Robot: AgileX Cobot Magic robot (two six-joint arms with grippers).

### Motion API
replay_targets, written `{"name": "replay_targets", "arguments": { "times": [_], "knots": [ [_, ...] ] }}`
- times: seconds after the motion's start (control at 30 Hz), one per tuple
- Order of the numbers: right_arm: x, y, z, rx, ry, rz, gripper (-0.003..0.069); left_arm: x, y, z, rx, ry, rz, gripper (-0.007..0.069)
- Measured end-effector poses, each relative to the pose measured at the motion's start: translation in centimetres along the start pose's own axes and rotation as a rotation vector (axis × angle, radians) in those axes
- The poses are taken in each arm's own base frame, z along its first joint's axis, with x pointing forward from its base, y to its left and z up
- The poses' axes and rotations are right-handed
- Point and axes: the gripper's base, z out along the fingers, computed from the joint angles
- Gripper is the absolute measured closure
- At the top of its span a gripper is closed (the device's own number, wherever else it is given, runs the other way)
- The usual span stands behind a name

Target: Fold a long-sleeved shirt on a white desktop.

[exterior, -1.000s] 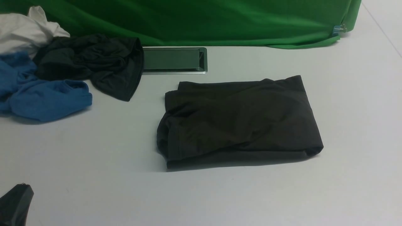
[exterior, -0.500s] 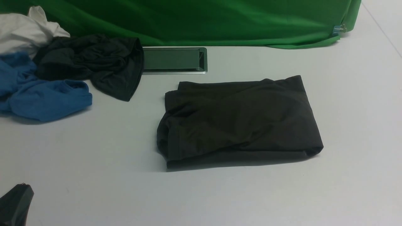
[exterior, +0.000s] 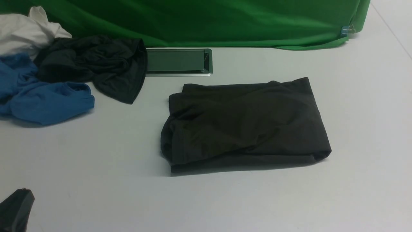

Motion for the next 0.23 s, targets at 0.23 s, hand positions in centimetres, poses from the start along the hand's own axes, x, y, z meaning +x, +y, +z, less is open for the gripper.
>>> {"name": "replay_targets", "arguments": {
  "times": [0.23],
  "knots": [
    [0.0,0.0,0.0,0.0,0.0,0.0,0.0419,0.0,0.0,0.0,0.0,0.0,0.003,0.0605]
  ]
}}
